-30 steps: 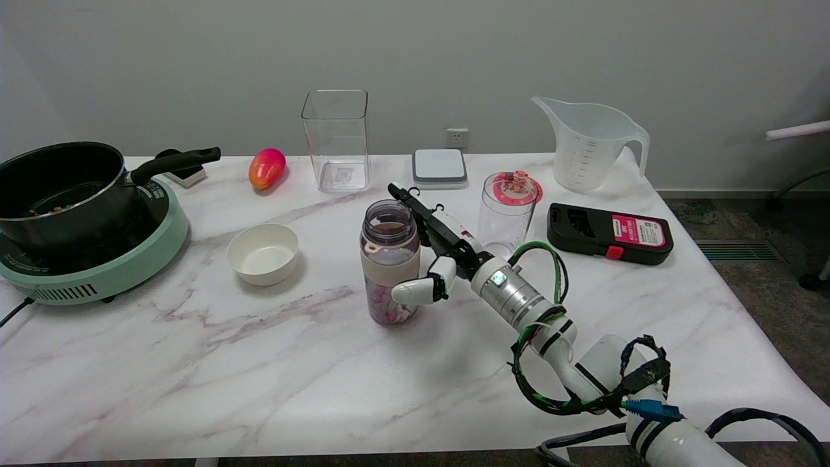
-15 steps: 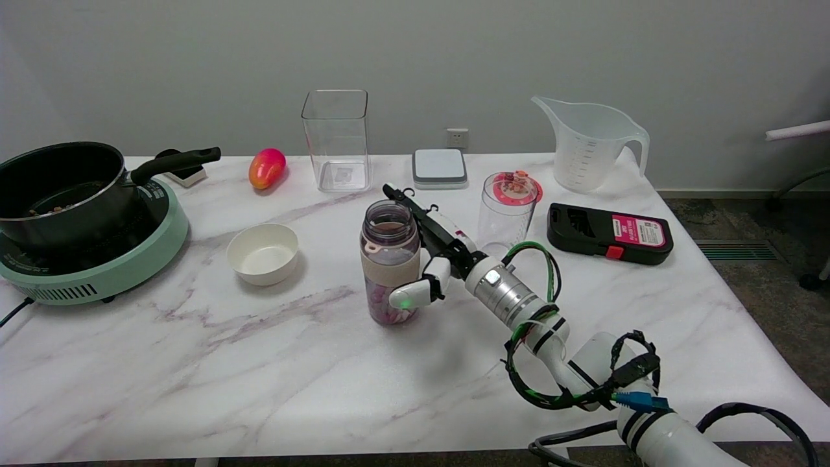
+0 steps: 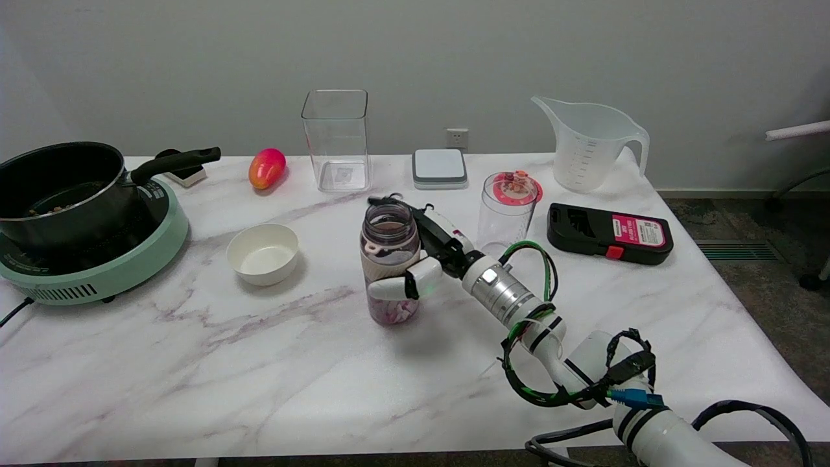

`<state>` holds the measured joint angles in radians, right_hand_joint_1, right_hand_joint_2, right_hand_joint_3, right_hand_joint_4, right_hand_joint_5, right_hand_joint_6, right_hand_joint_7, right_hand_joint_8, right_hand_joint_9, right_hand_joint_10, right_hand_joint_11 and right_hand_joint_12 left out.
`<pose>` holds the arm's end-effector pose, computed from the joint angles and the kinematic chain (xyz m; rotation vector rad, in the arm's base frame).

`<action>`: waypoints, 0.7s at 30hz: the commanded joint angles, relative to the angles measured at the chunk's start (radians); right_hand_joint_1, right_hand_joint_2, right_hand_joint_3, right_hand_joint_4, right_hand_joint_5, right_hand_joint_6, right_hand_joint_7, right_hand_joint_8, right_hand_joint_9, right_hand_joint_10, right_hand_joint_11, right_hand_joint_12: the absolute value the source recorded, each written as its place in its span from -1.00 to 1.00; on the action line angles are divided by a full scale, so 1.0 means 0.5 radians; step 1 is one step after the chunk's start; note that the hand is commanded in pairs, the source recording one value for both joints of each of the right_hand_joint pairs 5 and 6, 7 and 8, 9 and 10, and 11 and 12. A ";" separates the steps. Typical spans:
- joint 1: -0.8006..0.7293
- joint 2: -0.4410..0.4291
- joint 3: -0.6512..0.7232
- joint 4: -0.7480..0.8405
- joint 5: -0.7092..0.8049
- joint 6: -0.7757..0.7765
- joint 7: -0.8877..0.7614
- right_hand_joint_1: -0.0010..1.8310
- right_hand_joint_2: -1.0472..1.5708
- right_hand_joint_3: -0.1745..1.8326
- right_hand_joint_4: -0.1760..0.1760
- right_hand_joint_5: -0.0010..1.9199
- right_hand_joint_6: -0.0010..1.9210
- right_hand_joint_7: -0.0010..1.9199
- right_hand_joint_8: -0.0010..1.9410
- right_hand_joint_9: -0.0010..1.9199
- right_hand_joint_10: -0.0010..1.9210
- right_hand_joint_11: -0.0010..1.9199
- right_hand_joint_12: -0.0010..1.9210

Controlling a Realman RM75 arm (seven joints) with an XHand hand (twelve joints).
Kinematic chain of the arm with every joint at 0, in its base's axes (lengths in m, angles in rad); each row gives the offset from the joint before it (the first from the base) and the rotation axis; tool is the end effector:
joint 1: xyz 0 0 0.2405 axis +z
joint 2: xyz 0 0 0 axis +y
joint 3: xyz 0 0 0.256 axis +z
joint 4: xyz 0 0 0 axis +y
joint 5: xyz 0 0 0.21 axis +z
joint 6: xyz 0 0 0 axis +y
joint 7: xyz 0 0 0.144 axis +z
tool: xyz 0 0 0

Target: Pick up the bottle.

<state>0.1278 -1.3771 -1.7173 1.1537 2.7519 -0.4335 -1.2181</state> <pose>-0.3057 -0.3692 0.2363 1.5776 -1.2091 0.9550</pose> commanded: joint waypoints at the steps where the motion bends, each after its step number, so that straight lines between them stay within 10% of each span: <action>1: 0.014 -0.020 0.014 -0.018 0.000 0.021 -0.003 0.52 0.06 -0.26 0.00 -0.21 -0.21 0.11 0.10 0.10 0.10 -0.10 -0.10; 13: 0.028 -0.020 0.041 -0.014 0.000 0.001 -0.003 0.50 0.40 -0.35 0.00 0.63 0.63 0.52 0.51 0.37 0.37 0.15 0.15; 21: 0.138 -0.020 0.056 0.176 0.000 0.069 0.007 0.46 0.59 -0.42 0.00 0.77 0.77 0.60 0.58 0.43 0.43 0.22 0.22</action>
<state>0.1408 -1.3854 -1.7031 1.1503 2.7520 -0.4294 -1.2198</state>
